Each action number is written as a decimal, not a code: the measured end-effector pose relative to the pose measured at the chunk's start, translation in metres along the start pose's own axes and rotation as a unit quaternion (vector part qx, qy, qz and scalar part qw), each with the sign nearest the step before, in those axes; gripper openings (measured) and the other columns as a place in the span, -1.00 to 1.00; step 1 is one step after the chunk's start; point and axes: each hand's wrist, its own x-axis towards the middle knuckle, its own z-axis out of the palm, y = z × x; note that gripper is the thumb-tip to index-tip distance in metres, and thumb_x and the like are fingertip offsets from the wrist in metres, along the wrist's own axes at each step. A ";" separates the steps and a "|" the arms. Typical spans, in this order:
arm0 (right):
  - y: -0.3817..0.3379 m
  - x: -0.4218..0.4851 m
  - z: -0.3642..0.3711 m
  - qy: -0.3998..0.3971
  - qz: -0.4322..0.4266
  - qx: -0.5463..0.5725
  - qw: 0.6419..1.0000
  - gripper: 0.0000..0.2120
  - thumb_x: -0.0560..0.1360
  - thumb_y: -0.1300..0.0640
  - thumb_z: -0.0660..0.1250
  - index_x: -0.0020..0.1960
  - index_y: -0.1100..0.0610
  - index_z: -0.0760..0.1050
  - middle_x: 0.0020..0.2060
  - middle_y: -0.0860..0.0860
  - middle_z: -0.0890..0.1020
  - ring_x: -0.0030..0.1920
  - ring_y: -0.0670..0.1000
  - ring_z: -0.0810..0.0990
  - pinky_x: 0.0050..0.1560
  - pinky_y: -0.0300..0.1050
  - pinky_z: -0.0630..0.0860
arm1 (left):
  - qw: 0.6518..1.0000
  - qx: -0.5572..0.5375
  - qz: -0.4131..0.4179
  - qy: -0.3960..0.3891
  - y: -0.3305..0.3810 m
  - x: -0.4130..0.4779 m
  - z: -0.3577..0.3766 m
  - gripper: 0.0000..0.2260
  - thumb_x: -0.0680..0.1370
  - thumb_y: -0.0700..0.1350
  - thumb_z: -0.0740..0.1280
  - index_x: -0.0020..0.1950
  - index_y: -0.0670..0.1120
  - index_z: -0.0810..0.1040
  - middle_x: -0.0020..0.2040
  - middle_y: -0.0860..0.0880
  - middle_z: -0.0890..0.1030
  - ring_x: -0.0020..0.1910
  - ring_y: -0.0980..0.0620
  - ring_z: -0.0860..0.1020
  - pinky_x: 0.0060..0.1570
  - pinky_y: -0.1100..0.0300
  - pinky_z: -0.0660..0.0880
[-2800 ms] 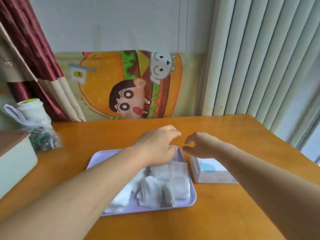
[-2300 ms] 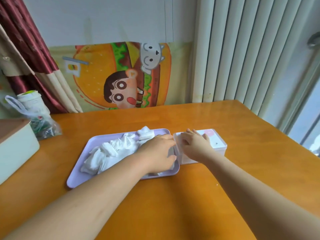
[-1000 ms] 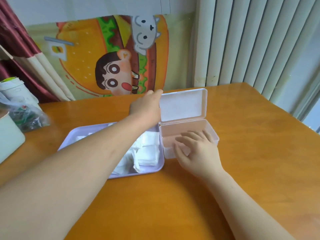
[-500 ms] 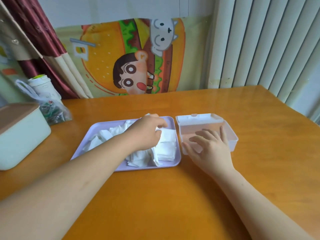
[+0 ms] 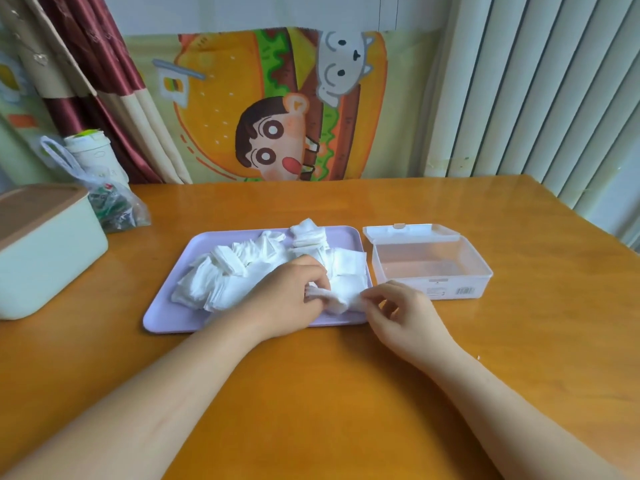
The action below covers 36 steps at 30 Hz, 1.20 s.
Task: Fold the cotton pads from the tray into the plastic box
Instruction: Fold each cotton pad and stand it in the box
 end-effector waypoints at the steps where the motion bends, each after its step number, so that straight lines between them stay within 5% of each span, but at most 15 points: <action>1: 0.001 0.000 -0.001 -0.004 0.015 0.036 0.999 -0.73 0.53 0.26 0.39 0.12 -0.03 0.68 -0.08 -0.12 0.69 -0.26 -0.06 0.59 -0.19 -0.16 0.56 | 0.999 -0.024 -0.014 0.016 0.001 0.001 0.000 -0.90 0.51 -0.12 0.45 -0.13 0.08 0.60 -0.05 0.09 0.61 -0.23 0.07 0.55 -0.13 0.04 0.58; 4: -0.007 0.001 -0.004 -0.007 0.038 0.139 0.989 -0.50 0.48 0.41 0.38 0.29 -0.05 0.62 0.07 -0.11 0.69 -0.29 0.01 0.54 -0.21 -0.30 0.47 | 0.991 -0.117 -0.042 0.046 0.007 0.006 0.002 -0.91 0.49 -0.14 0.46 -0.16 0.02 0.60 -0.28 0.00 0.59 -0.36 0.11 0.47 -0.26 0.16 0.46; 6: -0.012 0.001 -0.004 0.006 0.037 0.164 0.986 -0.53 0.51 0.34 0.48 0.32 -0.07 0.60 0.14 -0.14 0.66 -0.29 -0.02 0.55 -0.22 -0.31 0.45 | 0.981 -0.180 -0.038 0.053 0.011 0.009 0.008 -0.96 0.49 -0.15 0.44 -0.14 -0.02 0.64 -0.31 0.03 0.54 -0.32 0.10 0.45 -0.21 0.16 0.43; 10: -0.015 0.002 -0.010 0.015 0.071 0.184 0.980 -0.70 0.53 0.09 0.56 0.23 -0.09 0.64 -0.12 -0.15 0.70 -0.37 -0.01 0.52 -0.27 -0.26 0.42 | 0.963 -0.261 -0.028 0.063 0.011 0.013 0.026 -0.88 0.51 -0.09 0.46 -0.04 -0.12 0.67 -0.25 -0.15 0.56 -0.26 -0.01 0.51 -0.14 0.09 0.50; 15: -0.016 0.004 -0.013 0.039 0.132 0.304 0.943 -0.64 0.56 0.14 0.53 0.31 -0.06 0.58 -0.16 -0.04 0.69 -0.42 0.03 0.57 -0.42 -0.15 0.44 | 0.945 -0.323 -0.014 0.045 0.010 0.010 0.047 -0.87 0.58 -0.15 0.50 0.08 0.04 0.70 -0.03 -0.11 0.75 0.01 -0.18 0.72 0.14 -0.15 0.65; 18: -0.015 0.005 -0.014 0.024 0.139 0.312 0.940 -0.96 0.58 0.14 0.49 0.03 0.07 0.67 -0.40 0.02 0.59 -0.50 0.03 0.45 -0.45 -0.13 0.37 | 0.942 -0.331 -0.018 0.046 0.007 0.009 0.047 -0.91 0.60 -0.18 0.48 0.06 -0.01 0.70 -0.08 -0.17 0.72 -0.17 -0.16 0.67 -0.09 0.03 0.64; 19: -0.012 0.005 -0.013 0.022 0.141 0.308 0.941 -0.93 0.59 0.13 0.48 -0.05 0.11 0.64 -0.46 0.06 0.58 -0.52 0.05 0.43 -0.45 -0.14 0.37 | 0.940 -0.337 -0.026 0.048 0.006 0.010 0.046 -0.93 0.60 -0.20 0.46 0.05 -0.06 0.70 -0.14 -0.17 0.71 -0.27 -0.09 0.63 -0.19 0.13 0.59; 23: -0.015 0.005 -0.013 0.023 0.148 0.324 0.934 -0.90 0.62 0.14 0.44 0.05 0.18 0.58 -0.46 0.13 0.58 -0.54 0.09 0.49 -0.48 -0.11 0.40 | 0.939 -0.336 -0.048 0.059 0.005 0.009 0.045 -0.96 0.63 -0.20 0.43 -0.02 -0.12 0.65 -0.30 -0.07 0.65 -0.41 0.03 0.54 -0.33 0.27 0.48; 27: -0.012 0.006 -0.012 0.000 0.116 0.297 0.948 -0.73 0.67 0.20 0.37 0.34 -0.02 0.59 -0.40 0.03 0.55 -0.49 0.11 0.51 -0.51 -0.09 0.39 | 0.939 -0.337 -0.036 0.056 0.007 0.007 0.047 -0.97 0.63 -0.18 0.43 0.00 -0.10 0.65 -0.29 -0.02 0.64 -0.41 0.02 0.54 -0.29 0.21 0.52; 31: -0.010 0.005 -0.010 0.017 0.098 0.251 0.963 -0.80 0.69 0.20 0.33 0.20 -0.02 0.66 -0.47 -0.02 0.53 -0.51 0.06 0.49 -0.44 -0.19 0.40 | 0.940 -0.319 -0.029 0.113 0.008 0.006 0.046 -0.89 0.65 -0.16 0.39 0.06 0.03 0.68 -0.26 0.03 0.68 -0.35 0.02 0.59 -0.24 0.20 0.55; 34: -0.006 0.006 -0.009 0.072 0.100 0.193 0.973 -0.83 0.66 0.19 0.35 0.10 -0.02 0.68 -0.47 -0.08 0.57 -0.51 -0.03 0.50 -0.40 -0.24 0.42 | 0.963 -0.192 -0.035 0.188 -0.003 0.007 0.046 -0.86 0.65 -0.13 0.37 0.10 0.08 0.68 -0.20 0.07 0.67 -0.26 0.10 0.62 -0.14 0.16 0.60; 36: -0.004 0.006 -0.009 0.092 0.107 0.184 0.973 -0.88 0.62 0.20 0.36 0.02 0.03 0.64 -0.39 0.08 0.64 -0.48 -0.05 0.52 -0.39 -0.24 0.42 | 0.977 -0.118 -0.036 0.172 -0.009 0.006 0.048 -0.86 0.64 -0.09 0.38 0.16 0.09 0.66 -0.09 0.13 0.66 -0.18 0.19 0.64 -0.03 0.11 0.62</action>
